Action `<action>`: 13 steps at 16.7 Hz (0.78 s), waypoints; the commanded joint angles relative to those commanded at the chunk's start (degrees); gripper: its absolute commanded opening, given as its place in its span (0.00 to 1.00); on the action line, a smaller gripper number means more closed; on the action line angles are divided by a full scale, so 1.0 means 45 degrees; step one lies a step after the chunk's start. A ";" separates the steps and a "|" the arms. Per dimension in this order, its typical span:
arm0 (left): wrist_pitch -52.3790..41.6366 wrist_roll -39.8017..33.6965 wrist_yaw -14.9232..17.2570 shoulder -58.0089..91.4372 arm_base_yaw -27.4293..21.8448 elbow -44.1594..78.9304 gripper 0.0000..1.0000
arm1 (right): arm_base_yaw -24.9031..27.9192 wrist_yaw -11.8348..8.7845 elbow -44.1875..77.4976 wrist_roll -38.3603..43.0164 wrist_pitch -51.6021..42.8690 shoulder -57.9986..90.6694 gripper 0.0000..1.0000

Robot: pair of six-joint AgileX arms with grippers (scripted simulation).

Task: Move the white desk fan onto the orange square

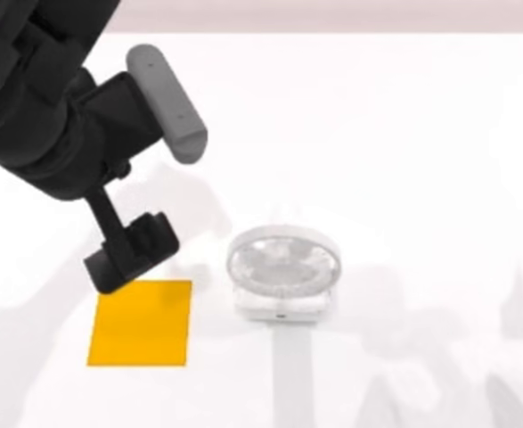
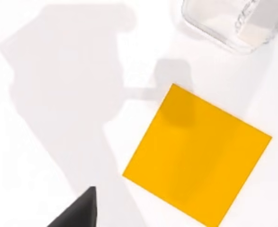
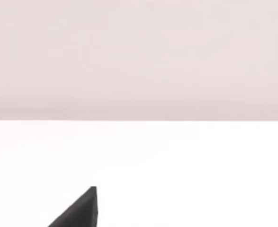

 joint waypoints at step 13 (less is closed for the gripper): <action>-0.5863 0.3513 -0.0454 0.9433 -0.3011 1.0204 1.00 | 0.0000 0.0000 0.0000 0.0000 0.0000 0.0000 1.00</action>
